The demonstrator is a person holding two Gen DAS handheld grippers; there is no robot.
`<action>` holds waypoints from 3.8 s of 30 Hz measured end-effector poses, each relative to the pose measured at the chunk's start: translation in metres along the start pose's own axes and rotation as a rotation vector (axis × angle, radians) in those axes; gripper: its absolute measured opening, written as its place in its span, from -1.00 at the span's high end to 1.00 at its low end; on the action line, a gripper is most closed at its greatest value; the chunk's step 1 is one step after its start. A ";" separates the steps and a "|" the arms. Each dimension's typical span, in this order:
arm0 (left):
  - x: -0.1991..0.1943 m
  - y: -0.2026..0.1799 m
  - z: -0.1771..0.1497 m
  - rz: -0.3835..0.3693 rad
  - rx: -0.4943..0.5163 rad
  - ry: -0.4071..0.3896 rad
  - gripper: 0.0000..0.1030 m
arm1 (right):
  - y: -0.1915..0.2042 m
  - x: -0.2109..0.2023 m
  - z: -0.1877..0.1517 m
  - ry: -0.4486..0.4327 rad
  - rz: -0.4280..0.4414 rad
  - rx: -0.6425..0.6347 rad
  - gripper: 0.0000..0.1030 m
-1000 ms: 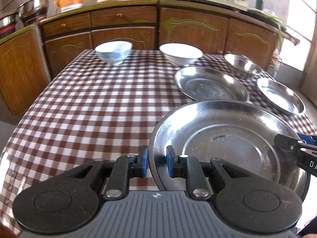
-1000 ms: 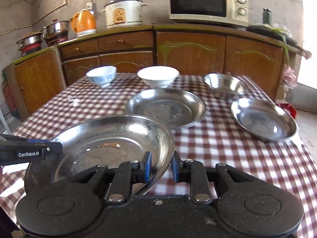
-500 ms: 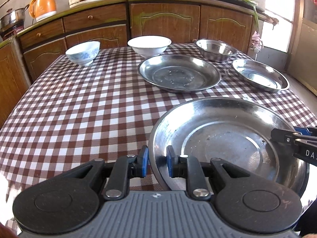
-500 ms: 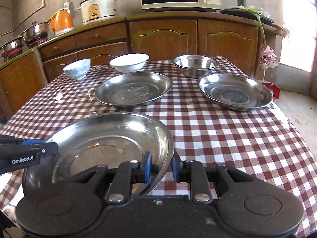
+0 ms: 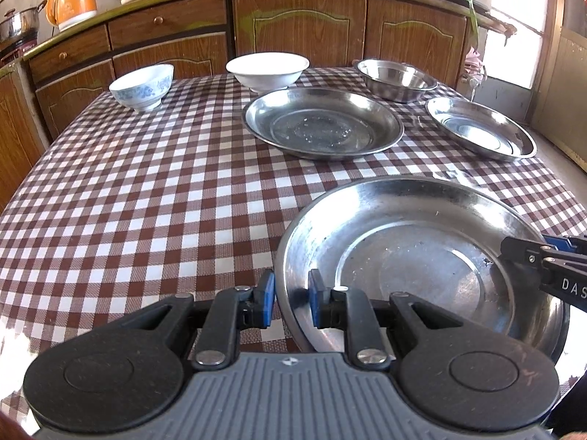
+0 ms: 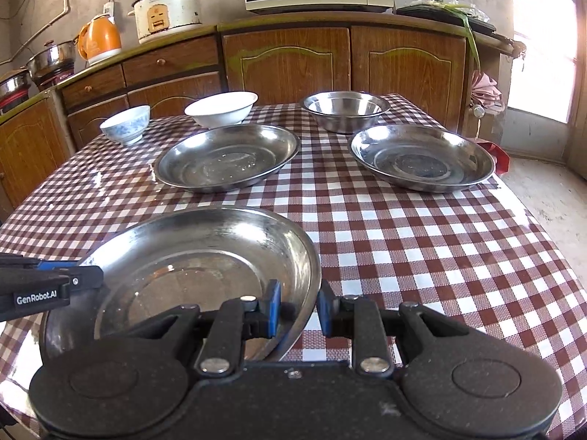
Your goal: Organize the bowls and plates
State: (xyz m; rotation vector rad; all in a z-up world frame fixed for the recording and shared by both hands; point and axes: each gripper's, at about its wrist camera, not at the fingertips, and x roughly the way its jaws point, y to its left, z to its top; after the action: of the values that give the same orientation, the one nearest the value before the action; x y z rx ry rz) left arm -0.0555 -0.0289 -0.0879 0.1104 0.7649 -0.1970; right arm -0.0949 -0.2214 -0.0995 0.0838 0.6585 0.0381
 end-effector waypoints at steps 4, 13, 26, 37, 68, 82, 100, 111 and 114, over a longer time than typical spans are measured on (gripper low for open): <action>0.000 0.001 0.000 0.000 -0.008 0.007 0.60 | 0.000 0.002 0.000 0.003 -0.002 -0.005 0.46; 0.002 0.001 0.000 -0.004 -0.007 0.020 0.60 | 0.000 0.004 0.000 0.006 -0.007 -0.008 0.46; 0.008 0.001 -0.001 -0.010 -0.022 0.045 0.57 | -0.002 0.010 -0.001 0.038 -0.009 0.004 0.45; 0.007 0.011 0.003 0.008 -0.062 0.043 0.26 | -0.002 0.004 0.005 -0.001 -0.032 -0.007 0.18; -0.006 0.036 0.061 0.099 -0.123 0.006 -0.66 | 0.004 -0.004 0.071 -0.119 0.057 -0.045 -0.41; -0.002 0.040 0.080 0.116 -0.144 -0.001 -0.73 | 0.008 0.002 0.100 -0.157 0.070 -0.060 -0.51; 0.008 0.046 0.091 0.120 -0.164 0.001 -0.77 | 0.011 0.017 0.111 -0.142 0.077 -0.053 -0.53; 0.015 0.049 0.096 0.117 -0.174 0.005 -0.77 | 0.012 0.028 0.117 -0.128 0.076 -0.063 -0.53; 0.019 0.051 0.098 0.121 -0.178 0.012 -0.77 | 0.013 0.032 0.118 -0.123 0.075 -0.062 -0.54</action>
State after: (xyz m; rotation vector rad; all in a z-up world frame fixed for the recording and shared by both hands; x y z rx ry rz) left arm 0.0353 0.0015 -0.0292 -0.0110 0.7814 -0.0134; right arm 0.0022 -0.2145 -0.0246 0.0505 0.5311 0.1250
